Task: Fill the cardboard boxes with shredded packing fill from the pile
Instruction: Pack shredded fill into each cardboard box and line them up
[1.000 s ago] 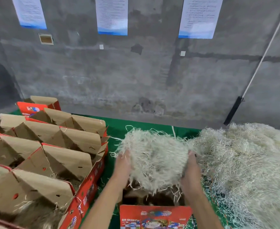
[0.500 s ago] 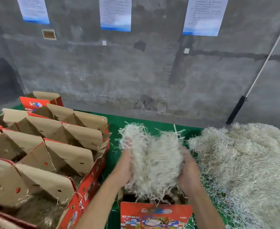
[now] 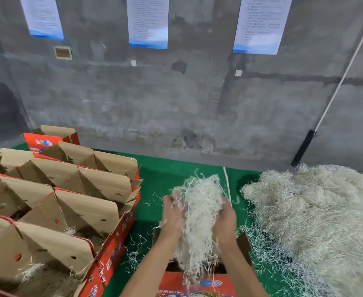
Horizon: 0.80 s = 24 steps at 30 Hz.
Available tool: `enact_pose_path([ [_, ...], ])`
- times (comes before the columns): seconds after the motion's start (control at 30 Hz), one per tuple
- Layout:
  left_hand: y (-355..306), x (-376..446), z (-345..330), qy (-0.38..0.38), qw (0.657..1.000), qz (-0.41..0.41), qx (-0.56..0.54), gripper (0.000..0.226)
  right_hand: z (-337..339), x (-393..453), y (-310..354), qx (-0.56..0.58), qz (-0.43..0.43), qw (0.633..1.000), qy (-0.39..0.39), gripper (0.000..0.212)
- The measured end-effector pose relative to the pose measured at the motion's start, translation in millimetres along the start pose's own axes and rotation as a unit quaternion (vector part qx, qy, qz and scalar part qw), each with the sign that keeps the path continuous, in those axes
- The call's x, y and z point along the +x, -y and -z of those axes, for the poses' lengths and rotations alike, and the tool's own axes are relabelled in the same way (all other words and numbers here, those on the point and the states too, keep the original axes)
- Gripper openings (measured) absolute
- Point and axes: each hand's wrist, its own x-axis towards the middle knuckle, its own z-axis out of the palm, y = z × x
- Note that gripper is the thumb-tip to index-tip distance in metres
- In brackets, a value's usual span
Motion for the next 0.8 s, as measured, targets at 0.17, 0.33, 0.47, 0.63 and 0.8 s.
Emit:
enact_pose_path([
  [0.17,-15,0,-12,0.030,0.991,-0.119,0.058,0.046,-4,13,10,0.001,-0.008,1.000,0.009,0.079],
  [0.33,-14,-2,-16,-0.012,0.995,-0.099,-0.013,0.015,-15,17,21,0.011,-0.011,1.000,0.012,0.075],
  [0.47,-24,14,19,-0.024,0.980,-0.191,0.047,0.049,21,27,7,0.034,-0.039,0.998,0.017,0.077],
  [0.63,-18,20,36,-0.069,0.987,-0.145,0.002,0.044,30,21,-2,0.035,0.012,0.999,0.011,0.076],
  [0.8,-23,20,52,-0.109,0.984,-0.080,-0.118,0.036,41,16,-4,0.070,0.032,0.997,-0.014,0.055],
])
